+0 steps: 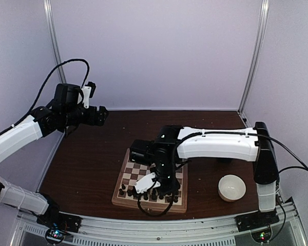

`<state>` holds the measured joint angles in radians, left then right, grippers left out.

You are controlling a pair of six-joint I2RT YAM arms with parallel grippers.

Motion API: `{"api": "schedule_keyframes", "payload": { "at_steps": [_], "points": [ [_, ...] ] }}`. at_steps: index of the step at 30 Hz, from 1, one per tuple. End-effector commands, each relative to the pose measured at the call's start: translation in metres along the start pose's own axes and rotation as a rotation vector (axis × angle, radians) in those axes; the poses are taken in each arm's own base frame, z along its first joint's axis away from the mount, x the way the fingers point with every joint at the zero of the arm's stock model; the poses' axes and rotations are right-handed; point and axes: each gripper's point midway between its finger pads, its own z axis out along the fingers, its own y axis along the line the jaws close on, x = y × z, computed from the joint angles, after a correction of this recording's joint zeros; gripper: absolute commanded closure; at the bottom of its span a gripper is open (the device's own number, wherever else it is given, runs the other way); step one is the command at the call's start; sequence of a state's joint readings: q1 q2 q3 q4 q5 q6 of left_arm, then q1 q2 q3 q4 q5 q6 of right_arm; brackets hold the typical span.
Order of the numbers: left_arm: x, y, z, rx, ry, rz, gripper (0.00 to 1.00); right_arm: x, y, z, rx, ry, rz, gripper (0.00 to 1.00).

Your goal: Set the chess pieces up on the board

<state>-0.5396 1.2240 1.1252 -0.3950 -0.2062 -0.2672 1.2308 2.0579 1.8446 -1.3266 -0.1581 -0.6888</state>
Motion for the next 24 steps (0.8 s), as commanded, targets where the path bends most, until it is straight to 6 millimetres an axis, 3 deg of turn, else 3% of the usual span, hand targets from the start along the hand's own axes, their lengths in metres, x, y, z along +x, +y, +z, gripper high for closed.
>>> {"api": "schedule_keyframes", "payload": {
  "at_steps": [1,24],
  "points": [
    [-0.012,0.001,-0.009,0.002,-0.044,-0.013,0.03,-0.002,-0.003,0.002,0.023,0.039,-0.019,0.9],
    [-0.01,-0.005,-0.009,0.036,-0.037,-0.029,0.02,-0.001,-0.01,0.026,0.046,0.122,-0.028,0.88]
  ]
}}
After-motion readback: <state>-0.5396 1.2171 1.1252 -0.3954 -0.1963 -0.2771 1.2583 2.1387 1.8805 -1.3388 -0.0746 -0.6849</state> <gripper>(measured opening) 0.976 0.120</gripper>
